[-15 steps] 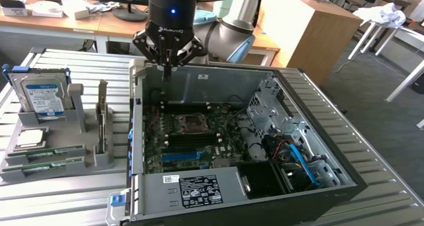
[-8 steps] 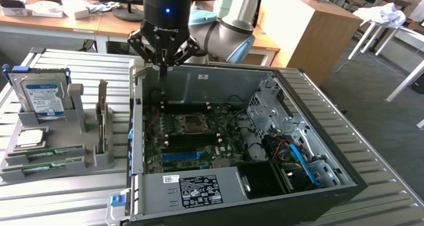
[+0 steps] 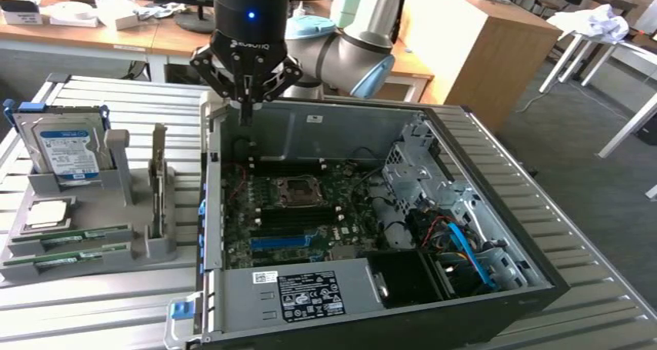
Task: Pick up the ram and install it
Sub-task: 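Reach for the ram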
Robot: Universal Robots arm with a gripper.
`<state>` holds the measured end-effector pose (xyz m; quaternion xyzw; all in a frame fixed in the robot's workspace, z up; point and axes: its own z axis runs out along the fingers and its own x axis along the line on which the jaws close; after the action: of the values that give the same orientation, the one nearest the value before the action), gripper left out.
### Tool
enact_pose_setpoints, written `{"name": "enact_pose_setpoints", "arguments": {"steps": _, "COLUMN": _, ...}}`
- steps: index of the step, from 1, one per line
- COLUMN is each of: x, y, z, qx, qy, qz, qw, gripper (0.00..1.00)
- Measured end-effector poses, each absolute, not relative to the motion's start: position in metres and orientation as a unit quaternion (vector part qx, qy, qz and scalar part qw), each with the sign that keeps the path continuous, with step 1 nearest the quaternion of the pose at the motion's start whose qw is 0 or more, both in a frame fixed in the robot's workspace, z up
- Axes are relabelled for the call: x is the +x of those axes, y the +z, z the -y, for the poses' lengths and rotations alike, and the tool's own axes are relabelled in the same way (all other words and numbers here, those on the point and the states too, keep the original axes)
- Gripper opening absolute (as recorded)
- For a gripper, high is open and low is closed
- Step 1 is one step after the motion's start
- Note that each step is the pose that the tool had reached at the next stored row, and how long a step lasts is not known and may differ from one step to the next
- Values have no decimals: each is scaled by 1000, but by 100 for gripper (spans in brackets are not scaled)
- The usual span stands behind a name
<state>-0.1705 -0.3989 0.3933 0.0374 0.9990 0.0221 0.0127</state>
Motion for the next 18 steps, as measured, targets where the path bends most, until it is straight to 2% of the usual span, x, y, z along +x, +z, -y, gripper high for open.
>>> {"name": "enact_pose_setpoints", "arguments": {"steps": 18, "x": -186, "y": 393, "z": 399, "qx": 37, "qy": 22, "qz": -999, "qw": 13, "gripper": 11}}
